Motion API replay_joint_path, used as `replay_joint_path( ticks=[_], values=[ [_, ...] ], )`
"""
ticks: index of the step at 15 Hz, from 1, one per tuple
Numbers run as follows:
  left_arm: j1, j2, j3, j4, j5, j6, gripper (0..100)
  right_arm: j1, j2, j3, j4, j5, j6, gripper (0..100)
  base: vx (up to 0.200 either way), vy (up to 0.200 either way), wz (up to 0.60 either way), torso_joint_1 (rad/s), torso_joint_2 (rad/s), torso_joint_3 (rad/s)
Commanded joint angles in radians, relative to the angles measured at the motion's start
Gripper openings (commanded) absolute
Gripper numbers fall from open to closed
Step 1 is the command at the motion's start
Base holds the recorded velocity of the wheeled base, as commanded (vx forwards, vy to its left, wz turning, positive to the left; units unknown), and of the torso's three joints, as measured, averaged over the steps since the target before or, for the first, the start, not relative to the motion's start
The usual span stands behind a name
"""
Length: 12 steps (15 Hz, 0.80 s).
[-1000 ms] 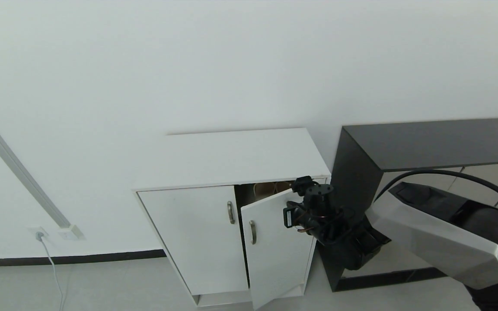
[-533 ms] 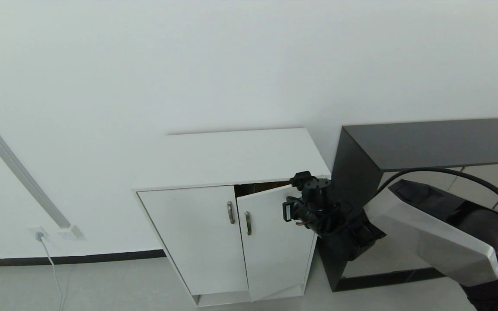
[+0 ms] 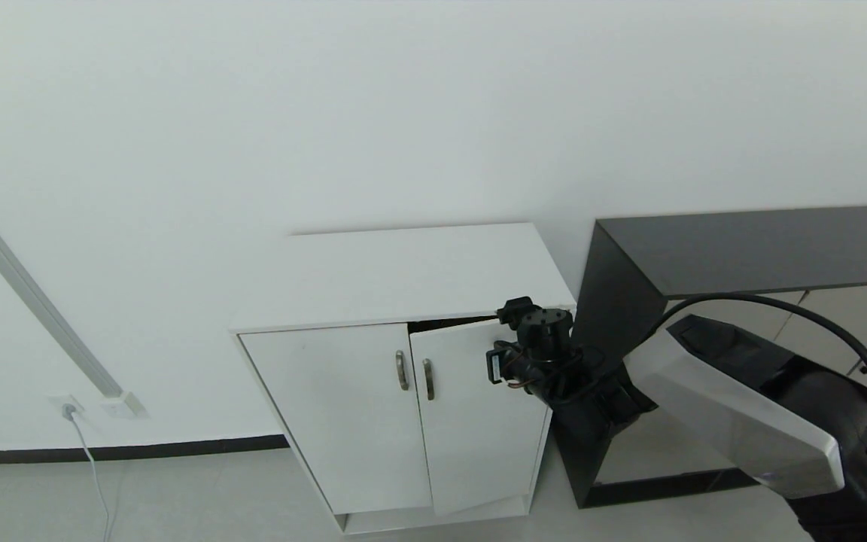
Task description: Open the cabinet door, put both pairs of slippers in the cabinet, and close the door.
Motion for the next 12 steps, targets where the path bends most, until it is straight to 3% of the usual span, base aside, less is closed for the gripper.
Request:
replay_joint_path(
  ticks=[1,12],
  values=[
    [0.000,0.001,0.000,0.000,0.000,-0.002,0,-0.001,0.006,-0.026,0.007,0.000,0.000,0,0.000,0.000,0.00,0.000,0.00,0.000],
    [0.000,0.001,0.000,0.000,0.000,-0.002,0,-0.013,0.028,-0.063,0.026,-0.003,0.000,0,0.000,0.000,0.00,0.000,0.00,0.000]
  ],
)
